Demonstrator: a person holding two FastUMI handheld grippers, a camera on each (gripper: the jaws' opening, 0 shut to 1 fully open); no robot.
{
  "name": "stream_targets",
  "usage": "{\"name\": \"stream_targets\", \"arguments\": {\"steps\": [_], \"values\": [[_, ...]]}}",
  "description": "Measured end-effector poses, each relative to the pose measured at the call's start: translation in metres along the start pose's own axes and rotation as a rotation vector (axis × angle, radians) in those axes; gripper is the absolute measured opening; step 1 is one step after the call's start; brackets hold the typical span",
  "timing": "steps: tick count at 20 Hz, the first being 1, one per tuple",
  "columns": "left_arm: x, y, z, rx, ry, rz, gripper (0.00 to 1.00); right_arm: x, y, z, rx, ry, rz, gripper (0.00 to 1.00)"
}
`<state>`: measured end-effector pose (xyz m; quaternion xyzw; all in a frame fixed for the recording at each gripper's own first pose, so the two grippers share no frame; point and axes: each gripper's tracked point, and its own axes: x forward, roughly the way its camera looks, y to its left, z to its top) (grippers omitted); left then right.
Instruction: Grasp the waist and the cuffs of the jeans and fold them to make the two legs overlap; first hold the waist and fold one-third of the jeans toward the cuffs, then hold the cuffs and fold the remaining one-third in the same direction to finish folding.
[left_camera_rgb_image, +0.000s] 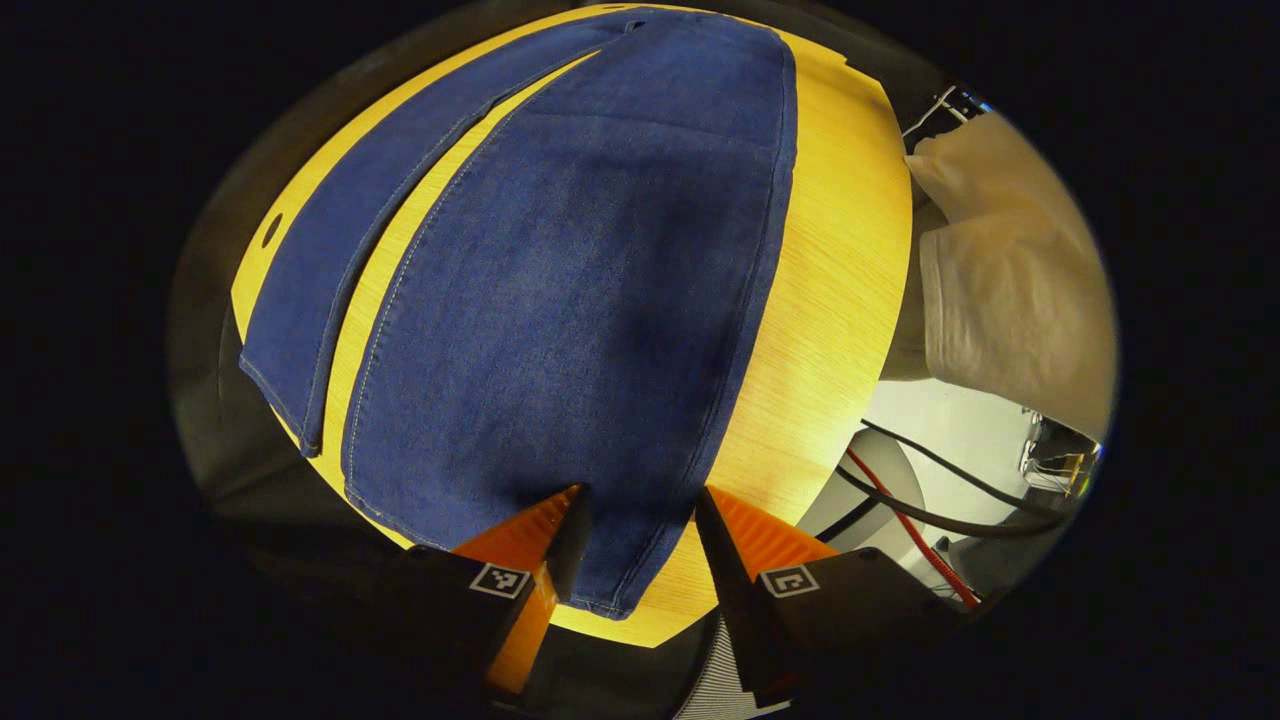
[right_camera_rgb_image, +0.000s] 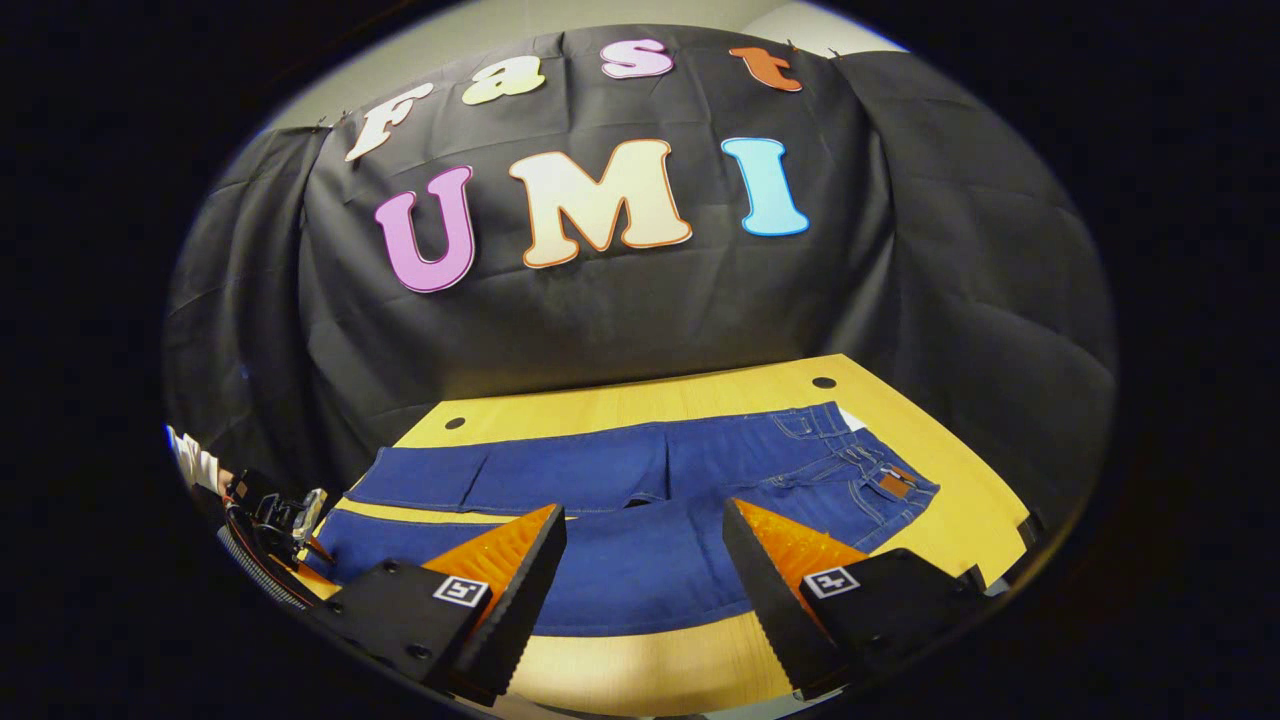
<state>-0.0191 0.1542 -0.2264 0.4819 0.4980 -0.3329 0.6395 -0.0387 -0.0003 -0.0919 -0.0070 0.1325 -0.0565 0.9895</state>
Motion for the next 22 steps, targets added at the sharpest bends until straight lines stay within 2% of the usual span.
{"name": "stream_targets", "arguments": {"steps": [2, 3, 4, 5, 8, 9, 10, 11, 13, 16, 17, 18, 19, 22], "values": [[-0.002, 0.003, 0.0, -0.007, 0.008, -0.001, 0.6, 0.0, -0.003, 0.003, 0.016, -0.005, -0.007, 0.94], [-0.001, 0.006, 0.001, -0.013, 0.006, 0.0, 0.52, -0.001, -0.005, 0.003, 0.022, -0.006, -0.01, 0.98], [-0.001, 0.009, -0.001, -0.014, 0.005, -0.002, 0.48, -0.001, -0.008, 0.003, 0.024, -0.009, -0.018, 0.98], [0.0, 0.011, 0.0, -0.011, 0.001, -0.003, 0.38, -0.001, -0.011, 0.006, 0.023, -0.016, -0.029, 0.98], [0.0, 0.013, 0.001, 0.012, -0.014, -0.006, 0.22, -0.002, -0.024, 0.012, 0.02, -0.035, -0.06, 0.98], [0.0, 0.015, 0.001, 0.022, -0.021, -0.006, 0.16, -0.001, -0.03, 0.014, 0.014, -0.037, -0.07, 0.94], [-0.001, 0.016, 0.0, 0.026, -0.028, -0.009, 0.12, -0.001, -0.037, 0.015, 0.001, -0.034, -0.078, 0.98], [-0.001, 0.015, 0.002, 0.023, -0.03, -0.014, 0.05, 0.001, -0.046, 0.014, -0.02, -0.018, -0.083, 0.98], [0.0, 0.017, 0.002, 0.015, -0.027, -0.033, 0.0, 0.006, -0.068, 0.008, -0.088, 0.034, -0.08, 0.98], [0.001, 0.018, 0.002, 0.011, -0.023, -0.081, 0.0, 0.008, -0.109, -0.001, -0.18, 0.122, -0.089, 0.98], [0.0, 0.019, 0.001, 0.002, -0.023, -0.102, 0.0, 0.01, -0.12, -0.004, -0.207, 0.151, -0.091, 0.94], [0.0, 0.019, 0.001, -0.009, -0.023, -0.121, 0.0, 0.013, -0.13, -0.01, -0.245, 0.184, -0.092, 0.94], [0.0, 0.019, 0.001, -0.016, -0.023, -0.137, 0.0, 0.015, -0.139, -0.015, -0.3, 0.219, -0.094, 0.98], [0.0, 0.018, 0.002, -0.031, -0.017, -0.16, 0.0, 0.025, -0.159, -0.027, -0.505, 0.323, -0.072, 0.99]]}}
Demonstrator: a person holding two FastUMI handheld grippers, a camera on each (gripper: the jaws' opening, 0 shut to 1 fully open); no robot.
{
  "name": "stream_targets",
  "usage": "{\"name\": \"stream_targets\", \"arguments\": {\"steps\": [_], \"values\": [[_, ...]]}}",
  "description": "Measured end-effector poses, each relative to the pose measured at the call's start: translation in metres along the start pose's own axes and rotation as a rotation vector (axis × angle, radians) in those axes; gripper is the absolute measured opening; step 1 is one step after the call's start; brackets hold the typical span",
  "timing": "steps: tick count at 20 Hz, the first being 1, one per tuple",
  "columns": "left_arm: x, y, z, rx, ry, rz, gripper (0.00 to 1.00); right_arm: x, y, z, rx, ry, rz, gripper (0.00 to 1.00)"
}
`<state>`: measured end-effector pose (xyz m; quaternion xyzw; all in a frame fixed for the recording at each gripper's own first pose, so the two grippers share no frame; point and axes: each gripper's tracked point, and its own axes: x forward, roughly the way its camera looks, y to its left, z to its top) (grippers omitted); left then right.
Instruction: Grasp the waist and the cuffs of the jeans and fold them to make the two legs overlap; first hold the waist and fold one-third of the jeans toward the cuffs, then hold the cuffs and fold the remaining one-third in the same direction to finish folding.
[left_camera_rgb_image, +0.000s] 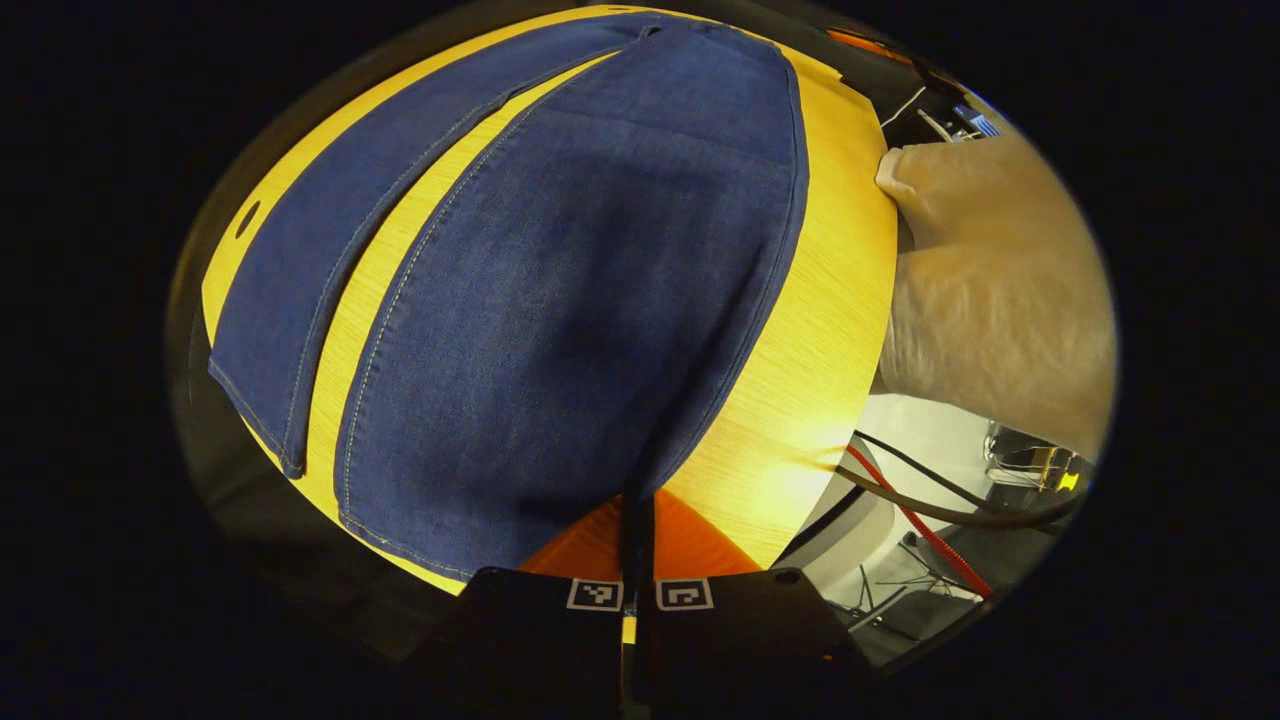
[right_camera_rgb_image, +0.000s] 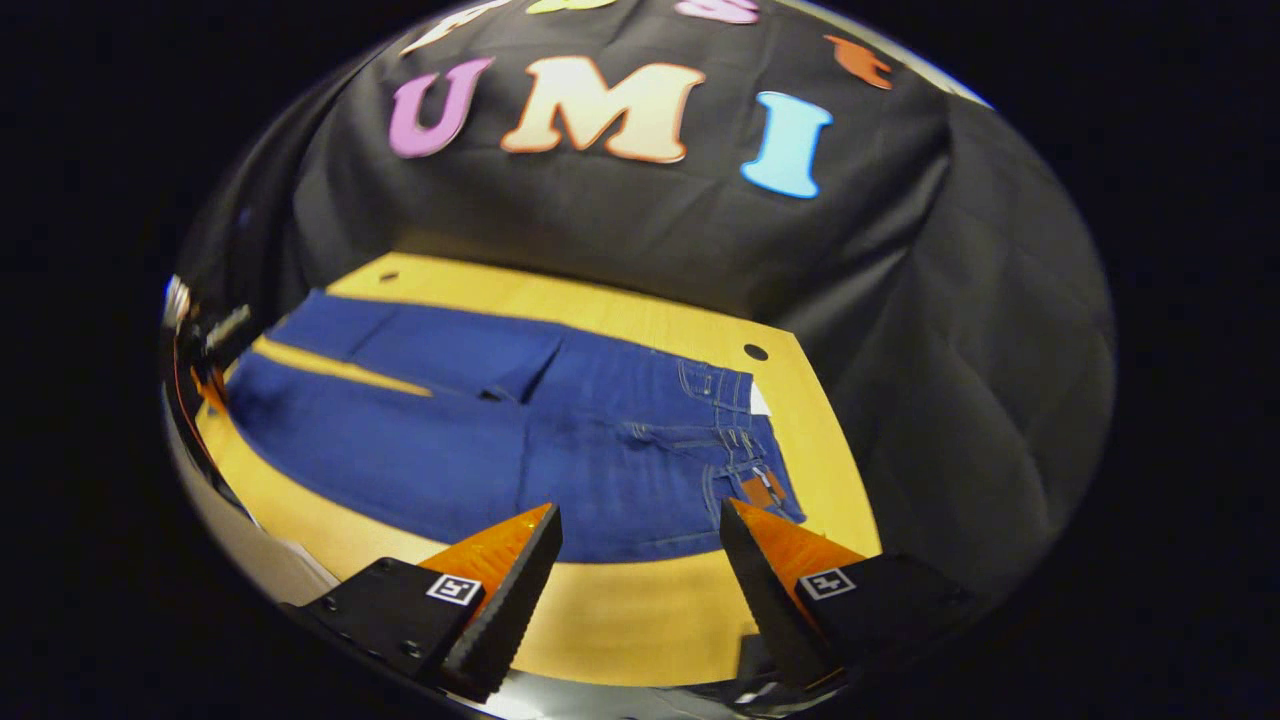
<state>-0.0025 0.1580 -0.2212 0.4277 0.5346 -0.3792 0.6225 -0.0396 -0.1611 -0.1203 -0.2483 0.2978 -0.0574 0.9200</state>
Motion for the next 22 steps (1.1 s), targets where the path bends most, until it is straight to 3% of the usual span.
{"name": "stream_targets", "arguments": {"steps": [6, 9, 14, 18, 19, 22], "values": [[0.001, 0.001, -0.001, -0.033, 0.016, 0.014, 0.0, 0.04, 0.039, -0.035, -0.335, 0.158, 0.166, 0.99], [0.001, 0.0, 0.001, -0.083, 0.021, 0.026, 0.0, 0.061, 0.067, -0.045, -0.419, 0.185, 0.253, 1.0], [0.0, 0.0, 0.001, -0.117, 0.029, 0.056, 0.0, 0.076, 0.07, -0.08, -0.647, 0.301, 0.341, 0.98], [0.001, 0.002, 0.001, -0.145, 0.026, 0.069, 0.0, 0.081, 0.074, -0.091, -0.684, 0.373, 0.404, 0.98], [0.0, 0.002, 0.002, -0.149, 0.028, 0.068, 0.0, 0.082, 0.075, -0.088, -0.675, 0.377, 0.413, 0.91], [0.0, 0.002, 0.002, -0.164, 0.035, 0.06, 0.0, 0.086, 0.079, -0.092, -0.687, 0.441, 0.48, 0.9]]}}
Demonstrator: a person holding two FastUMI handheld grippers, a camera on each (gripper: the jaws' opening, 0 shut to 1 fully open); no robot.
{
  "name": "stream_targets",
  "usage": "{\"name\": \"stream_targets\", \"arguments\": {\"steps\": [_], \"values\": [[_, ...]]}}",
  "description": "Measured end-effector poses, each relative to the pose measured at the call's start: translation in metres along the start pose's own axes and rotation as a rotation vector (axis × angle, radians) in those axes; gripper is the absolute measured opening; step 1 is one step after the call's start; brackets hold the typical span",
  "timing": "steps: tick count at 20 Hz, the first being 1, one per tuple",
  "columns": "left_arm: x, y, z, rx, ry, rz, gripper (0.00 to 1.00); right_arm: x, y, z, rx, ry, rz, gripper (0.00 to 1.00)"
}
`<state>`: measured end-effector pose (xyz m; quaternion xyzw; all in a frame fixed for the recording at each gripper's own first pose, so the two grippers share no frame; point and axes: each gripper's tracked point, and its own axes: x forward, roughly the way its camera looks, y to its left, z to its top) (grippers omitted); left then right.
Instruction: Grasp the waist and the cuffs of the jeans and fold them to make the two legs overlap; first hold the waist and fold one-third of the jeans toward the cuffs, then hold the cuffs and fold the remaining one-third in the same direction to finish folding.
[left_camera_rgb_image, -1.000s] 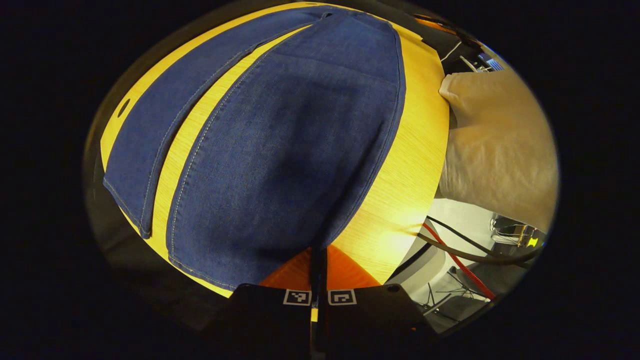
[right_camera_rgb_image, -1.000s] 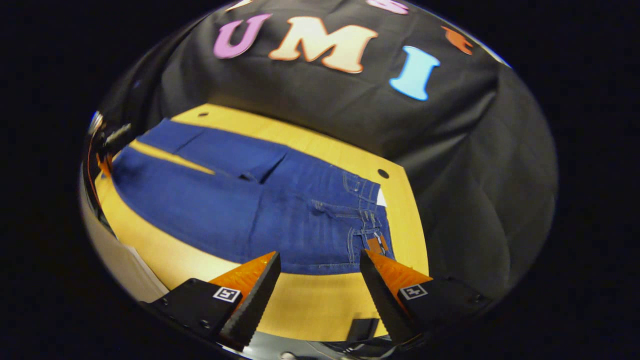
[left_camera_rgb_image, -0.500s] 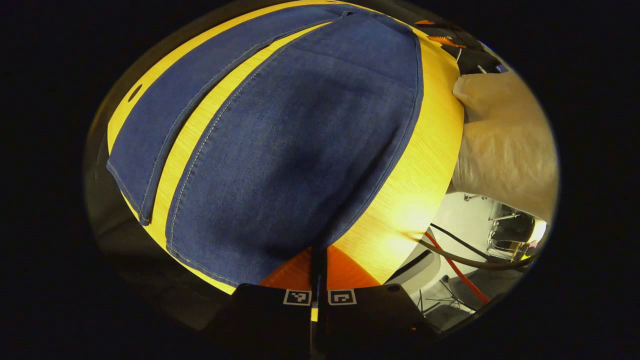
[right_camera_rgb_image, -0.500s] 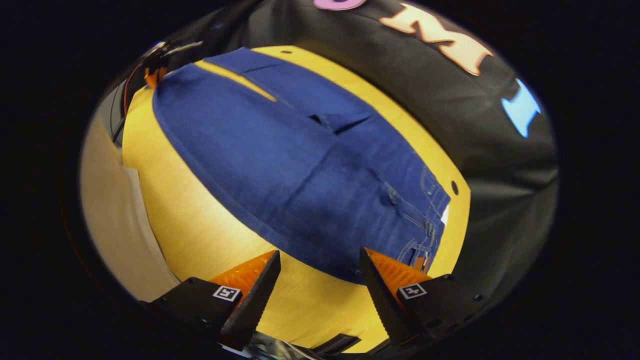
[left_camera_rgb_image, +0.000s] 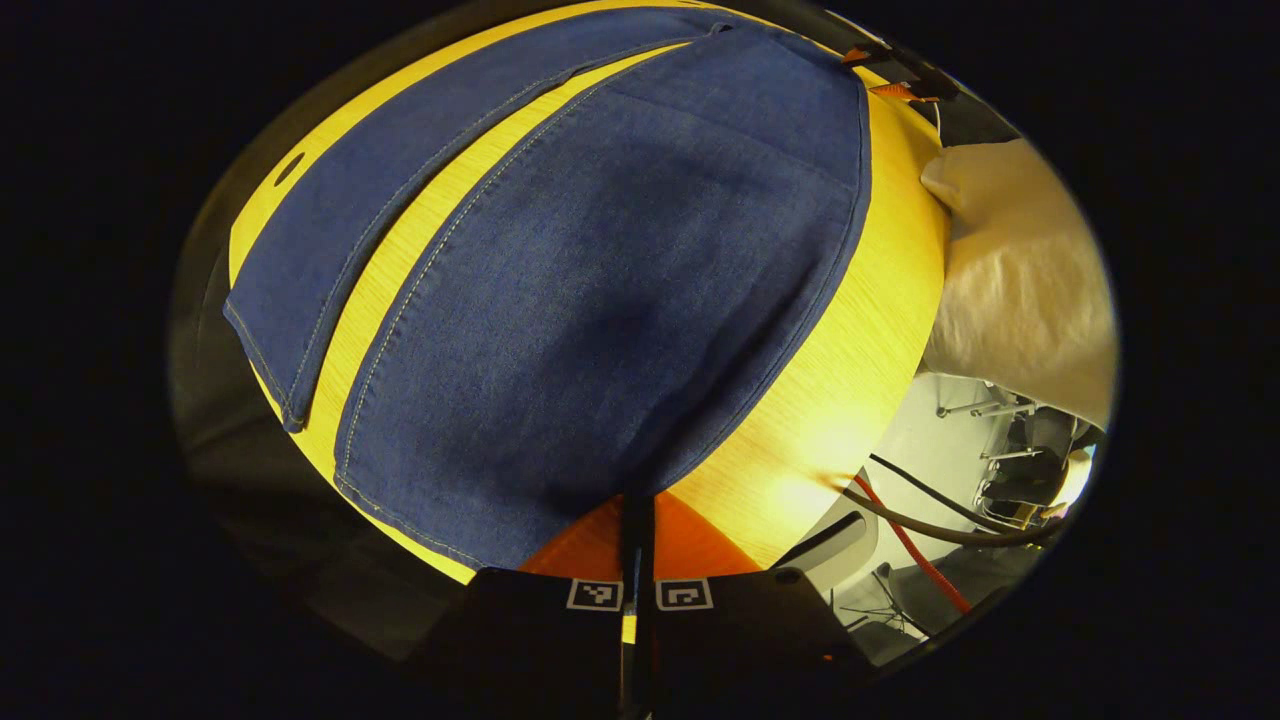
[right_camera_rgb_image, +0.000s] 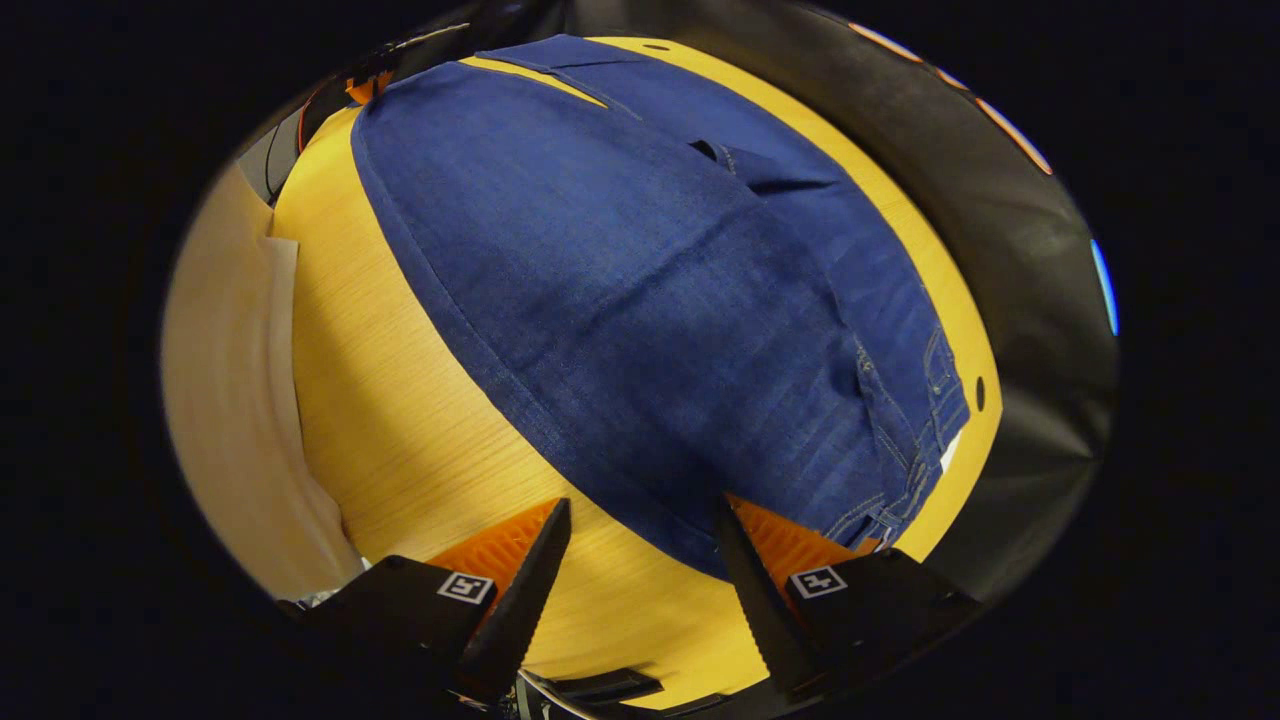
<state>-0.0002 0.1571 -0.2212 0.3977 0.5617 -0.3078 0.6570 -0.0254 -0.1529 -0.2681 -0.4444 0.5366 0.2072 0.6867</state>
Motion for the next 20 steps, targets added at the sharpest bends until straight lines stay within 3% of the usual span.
{"name": "stream_targets", "arguments": {"steps": [5, 6, 7, 10, 11, 15, 17, 18, 20], "values": [[-0.001, -0.001, 0.0, -0.03, 0.004, -0.01, 0.0, 0.01, 0.01, 0.003, -0.075, 0.107, 0.144, 0.82], [0.0, -0.001, 0.0, -0.026, 0.006, -0.008, 0.0, 0.009, 0.009, 0.002, -0.081, 0.115, 0.152, 0.77], [0.0, 0.0, 0.0, -0.024, 0.009, -0.007, 0.0, 0.009, 0.009, 0.003, -0.083, 0.119, 0.153, 0.82], [0.0, -0.001, 0.0, -0.029, 0.001, -0.012, 0.0, 0.008, 0.009, 0.002, -0.068, 0.13, 0.147, 0.77], [0.0, 0.0, -0.001, -0.028, 0.002, -0.013, 0.0, 0.008, 0.009, 0.001, -0.058, 0.138, 0.145, 0.81], [0.001, 0.0, -0.001, -0.022, 0.003, -0.014, 0.0, 0.007, 0.01, 0.002, -0.024, 0.152, 0.134, 0.66], [0.001, 0.0, -0.001, -0.02, 0.0, -0.011, 0.0, 0.008, 0.015, 0.0, -0.001, 0.151, 0.125, 0.55], [0.001, 0.001, -0.001, -0.018, -0.001, -0.007, 0.0, 0.006, 0.017, -0.001, 0.004, 0.148, 0.118, 0.44], [0.001, 0.0, -0.001, -0.01, -0.006, 0.004, 0.0, 0.006, 0.021, -0.001, -0.001, 0.137, 0.099, 0.44]]}}
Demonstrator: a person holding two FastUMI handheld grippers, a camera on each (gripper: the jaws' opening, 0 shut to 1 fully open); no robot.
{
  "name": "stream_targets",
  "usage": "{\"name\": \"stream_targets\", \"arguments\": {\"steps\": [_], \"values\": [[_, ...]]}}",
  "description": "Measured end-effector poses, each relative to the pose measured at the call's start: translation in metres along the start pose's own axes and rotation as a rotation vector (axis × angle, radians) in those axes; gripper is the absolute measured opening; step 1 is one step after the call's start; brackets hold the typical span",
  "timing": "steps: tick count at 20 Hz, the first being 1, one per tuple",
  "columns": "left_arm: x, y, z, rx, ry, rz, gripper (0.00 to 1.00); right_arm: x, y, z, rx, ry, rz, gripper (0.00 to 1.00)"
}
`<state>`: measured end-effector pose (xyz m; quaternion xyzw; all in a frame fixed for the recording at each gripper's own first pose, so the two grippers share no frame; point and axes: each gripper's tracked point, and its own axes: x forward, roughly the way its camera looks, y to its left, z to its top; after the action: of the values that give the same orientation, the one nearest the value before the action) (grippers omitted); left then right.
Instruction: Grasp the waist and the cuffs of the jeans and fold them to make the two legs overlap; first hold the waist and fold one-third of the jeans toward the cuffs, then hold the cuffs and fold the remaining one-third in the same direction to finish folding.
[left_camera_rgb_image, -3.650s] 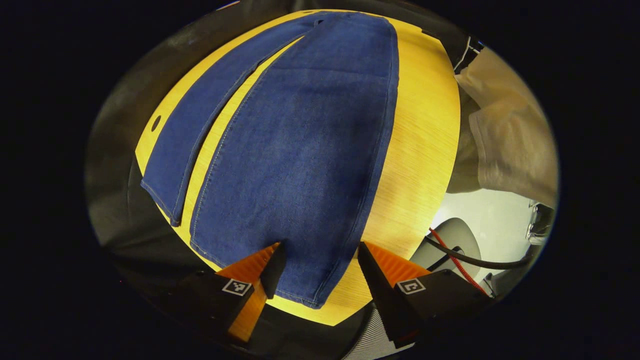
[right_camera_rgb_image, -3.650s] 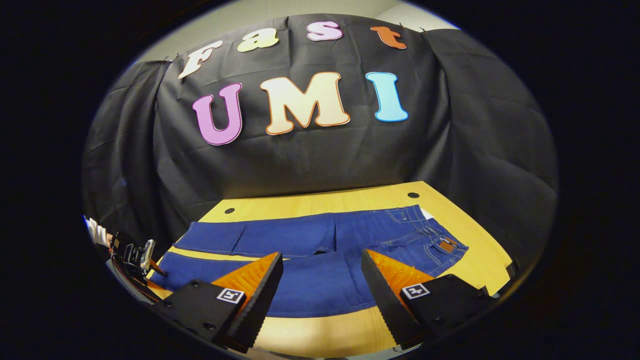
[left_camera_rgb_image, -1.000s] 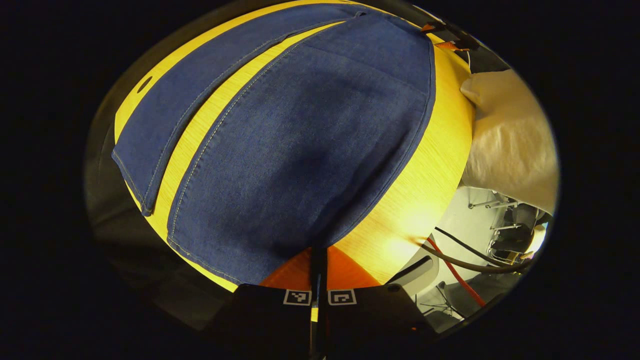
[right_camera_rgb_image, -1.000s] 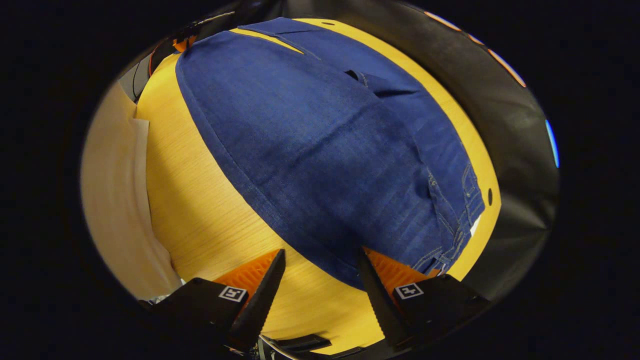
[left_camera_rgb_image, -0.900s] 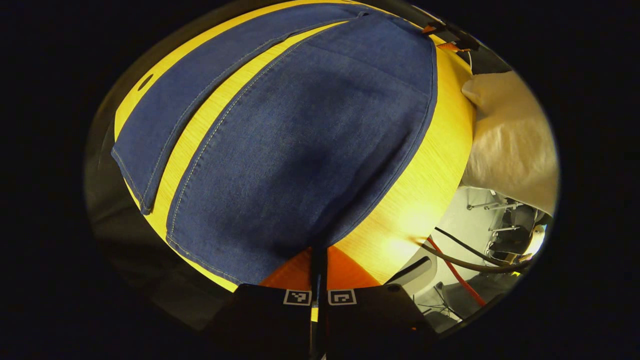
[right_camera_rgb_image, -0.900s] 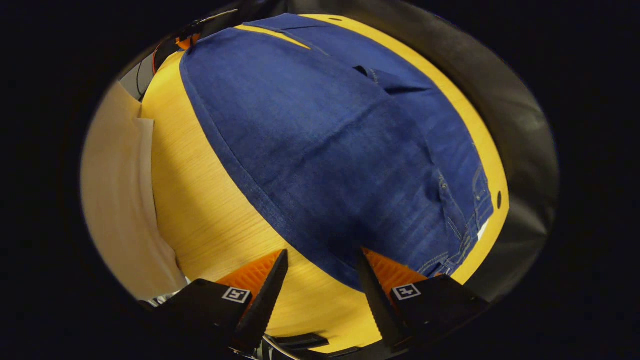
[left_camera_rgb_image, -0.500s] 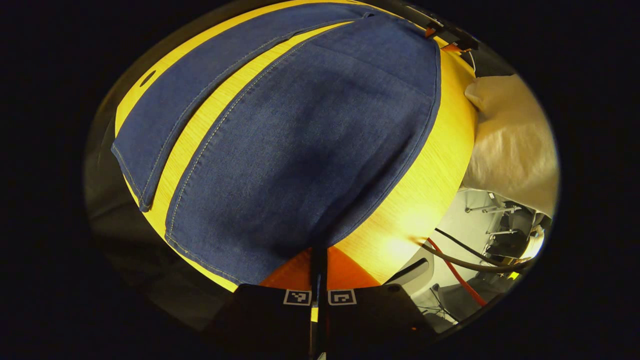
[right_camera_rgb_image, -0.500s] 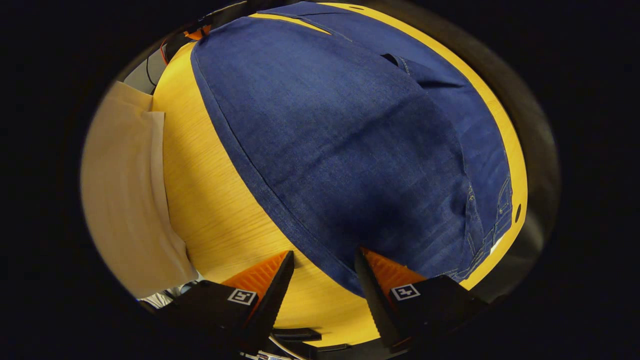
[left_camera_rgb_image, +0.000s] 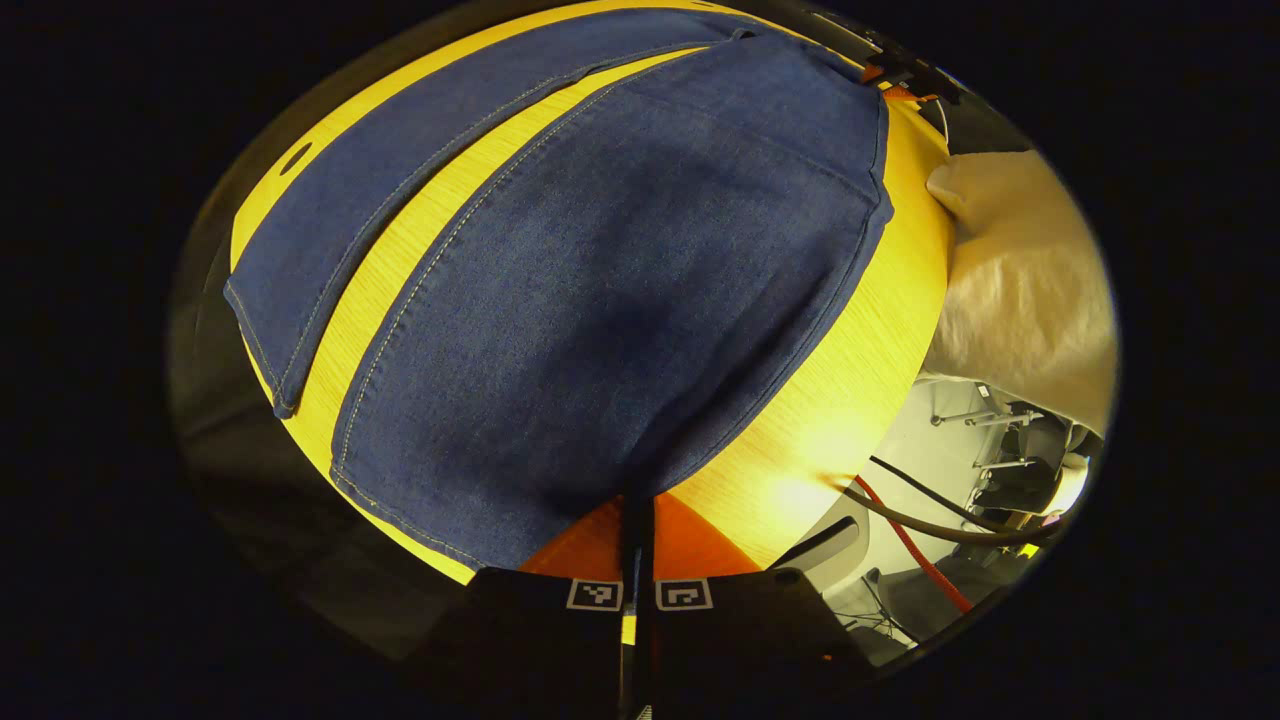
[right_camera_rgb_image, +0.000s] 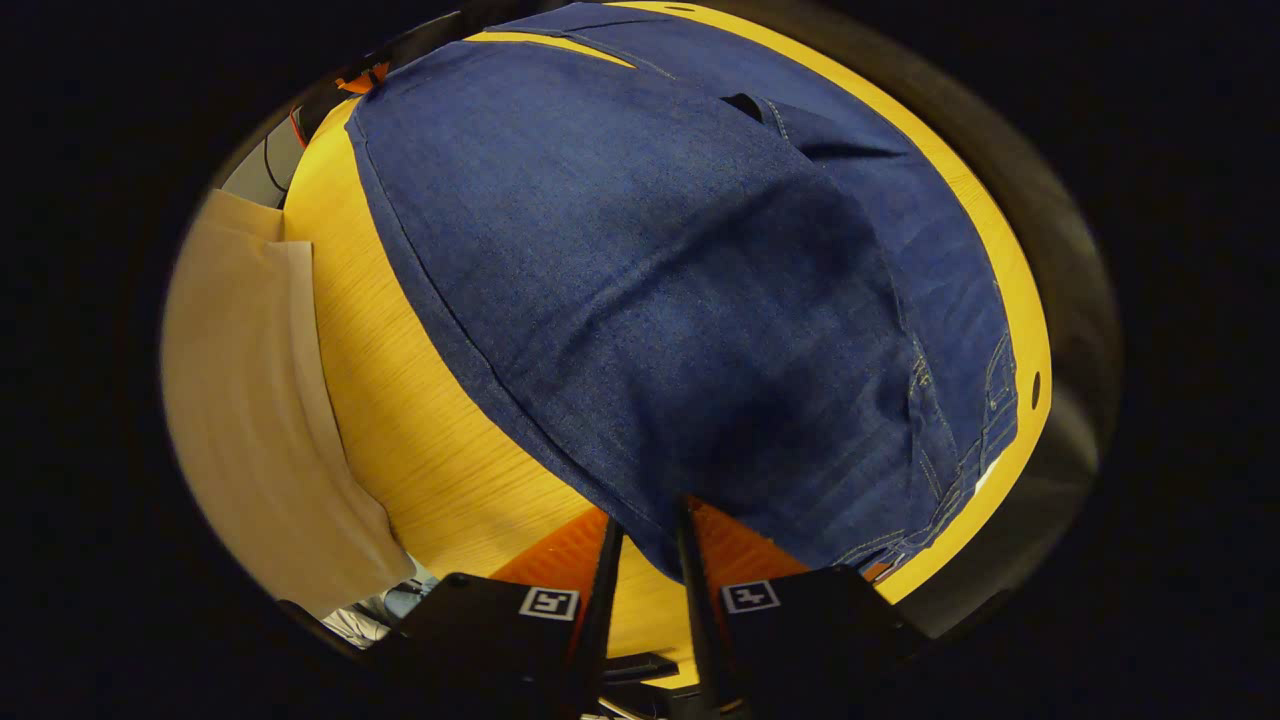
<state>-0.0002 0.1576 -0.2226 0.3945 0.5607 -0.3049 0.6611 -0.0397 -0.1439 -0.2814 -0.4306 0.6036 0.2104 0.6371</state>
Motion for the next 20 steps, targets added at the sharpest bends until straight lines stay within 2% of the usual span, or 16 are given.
{"name": "stream_targets", "arguments": {"steps": [2, 3, 5, 6, 11, 13, 16, 18, 20], "values": [[0.001, -0.002, 0.001, 0.012, -0.004, 0.013, 0.0, -0.002, 0.001, 0.002, -0.013, -0.02, -0.042, 0.17], [0.0, -0.003, 0.001, 0.023, -0.002, 0.019, 0.0, -0.002, 0.003, 0.004, -0.011, -0.028, -0.056, 0.11], [0.002, -0.005, 0.0, 0.04, 0.006, 0.022, 0.0, 0.003, -0.003, 0.0, 0.015, -0.044, -0.085, 0.11], [0.003, -0.007, -0.001, 0.04, 0.008, 0.019, 0.0, -0.002, -0.001, 0.0, 0.028, -0.052, -0.097, 0.03], [0.001, -0.006, 0.0, 0.027, -0.022, 0.042, 0.0, -0.004, -0.002, -0.001, 0.112, -0.088, -0.149, 0.03], [0.0, -0.005, 0.006, -0.084, -0.115, 0.066, 0.0, -0.006, -0.012, 0.003, 0.226, -0.135, -0.211, 0.02], [-0.005, -0.002, 0.015, -0.35, -0.329, 0.101, 0.0, -0.018, -0.016, -0.001, 0.412, -0.228, -0.315, 0.02], [-0.022, 0.007, 0.028, -0.513, -0.478, 0.142, 0.0, -0.034, -0.023, 0.008, 0.513, -0.297, -0.36, 0.02], [-0.051, 0.018, 0.043, -0.666, -0.629, 0.139, 0.0, -0.053, -0.036, 0.016, 0.594, -0.362, -0.401, 0.0]]}}
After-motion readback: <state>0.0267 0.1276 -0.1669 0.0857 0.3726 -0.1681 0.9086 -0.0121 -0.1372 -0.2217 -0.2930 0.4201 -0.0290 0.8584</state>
